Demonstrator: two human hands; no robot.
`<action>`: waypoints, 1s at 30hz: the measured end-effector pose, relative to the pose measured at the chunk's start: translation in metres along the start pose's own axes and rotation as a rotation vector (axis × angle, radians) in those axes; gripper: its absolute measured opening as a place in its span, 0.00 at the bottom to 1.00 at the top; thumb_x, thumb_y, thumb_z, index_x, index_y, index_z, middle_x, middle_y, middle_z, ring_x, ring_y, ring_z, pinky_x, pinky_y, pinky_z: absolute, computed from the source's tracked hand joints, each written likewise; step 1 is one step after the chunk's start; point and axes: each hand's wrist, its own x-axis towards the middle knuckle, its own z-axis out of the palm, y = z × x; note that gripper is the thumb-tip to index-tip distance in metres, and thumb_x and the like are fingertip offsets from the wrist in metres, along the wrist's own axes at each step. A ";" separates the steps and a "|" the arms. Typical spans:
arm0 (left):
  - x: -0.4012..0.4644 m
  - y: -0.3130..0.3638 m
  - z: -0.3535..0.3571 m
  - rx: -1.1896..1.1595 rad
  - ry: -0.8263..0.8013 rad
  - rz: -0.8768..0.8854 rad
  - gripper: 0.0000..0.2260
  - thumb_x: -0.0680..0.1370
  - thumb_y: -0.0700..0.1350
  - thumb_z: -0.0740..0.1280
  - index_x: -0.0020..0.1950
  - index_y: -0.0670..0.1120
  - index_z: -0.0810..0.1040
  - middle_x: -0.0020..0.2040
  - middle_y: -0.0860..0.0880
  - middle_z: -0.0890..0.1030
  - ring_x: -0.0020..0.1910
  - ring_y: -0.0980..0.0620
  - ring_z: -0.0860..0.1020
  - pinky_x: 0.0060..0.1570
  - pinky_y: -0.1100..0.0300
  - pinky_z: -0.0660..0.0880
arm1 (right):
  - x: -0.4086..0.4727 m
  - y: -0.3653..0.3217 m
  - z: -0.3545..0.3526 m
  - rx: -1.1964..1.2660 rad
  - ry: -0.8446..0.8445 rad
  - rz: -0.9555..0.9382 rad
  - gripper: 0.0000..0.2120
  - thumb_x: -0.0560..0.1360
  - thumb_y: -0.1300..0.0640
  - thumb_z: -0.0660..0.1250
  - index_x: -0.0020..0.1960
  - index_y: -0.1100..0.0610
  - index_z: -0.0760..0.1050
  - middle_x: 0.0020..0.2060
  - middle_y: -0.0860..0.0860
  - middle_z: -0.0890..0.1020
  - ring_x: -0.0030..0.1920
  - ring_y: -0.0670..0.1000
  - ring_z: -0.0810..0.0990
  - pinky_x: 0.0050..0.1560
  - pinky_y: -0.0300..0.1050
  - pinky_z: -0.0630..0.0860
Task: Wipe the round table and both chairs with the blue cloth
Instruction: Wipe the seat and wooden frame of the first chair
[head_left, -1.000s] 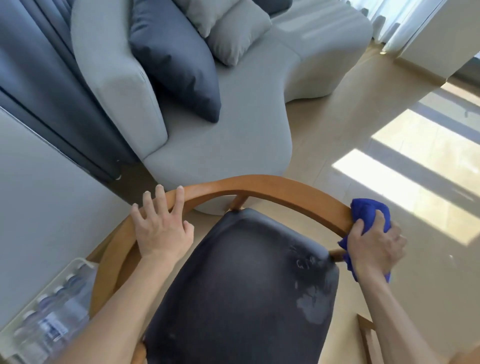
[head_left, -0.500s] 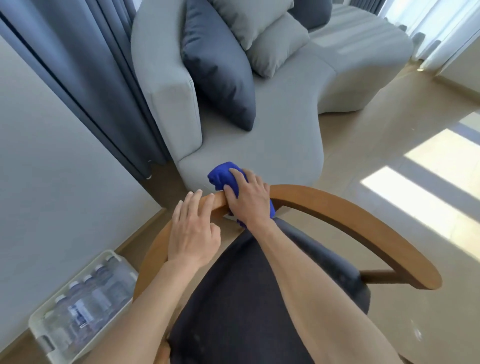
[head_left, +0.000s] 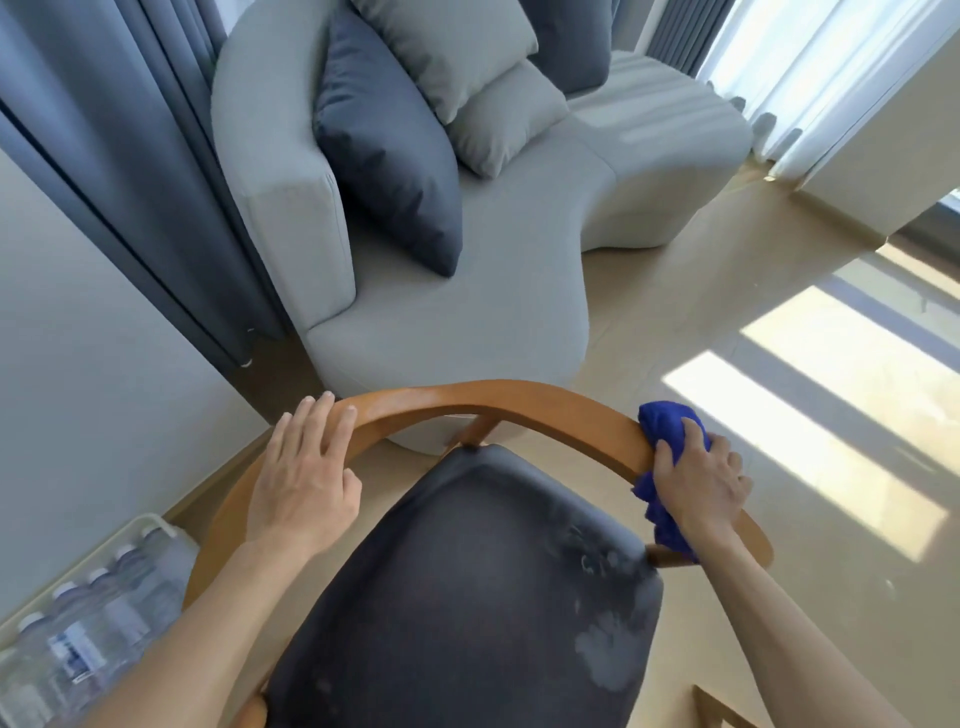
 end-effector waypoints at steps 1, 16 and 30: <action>0.000 0.002 0.000 0.025 0.005 -0.009 0.29 0.72 0.44 0.67 0.73 0.44 0.65 0.74 0.40 0.63 0.74 0.39 0.59 0.73 0.46 0.51 | -0.007 0.021 0.001 0.011 0.023 0.039 0.19 0.80 0.49 0.58 0.68 0.55 0.65 0.59 0.62 0.73 0.56 0.64 0.73 0.57 0.60 0.68; -0.002 0.027 -0.013 0.103 -0.081 -0.143 0.32 0.77 0.49 0.60 0.78 0.47 0.50 0.79 0.44 0.46 0.77 0.44 0.42 0.73 0.49 0.36 | -0.012 0.038 0.016 0.127 0.168 0.075 0.20 0.77 0.51 0.61 0.65 0.59 0.68 0.59 0.65 0.74 0.54 0.67 0.74 0.54 0.61 0.72; -0.004 0.019 -0.007 0.056 -0.072 -0.082 0.36 0.76 0.49 0.57 0.77 0.46 0.38 0.77 0.43 0.37 0.76 0.42 0.35 0.74 0.46 0.36 | -0.049 -0.210 0.039 0.224 -0.101 -0.583 0.23 0.81 0.49 0.57 0.74 0.53 0.60 0.72 0.56 0.63 0.68 0.57 0.67 0.69 0.52 0.63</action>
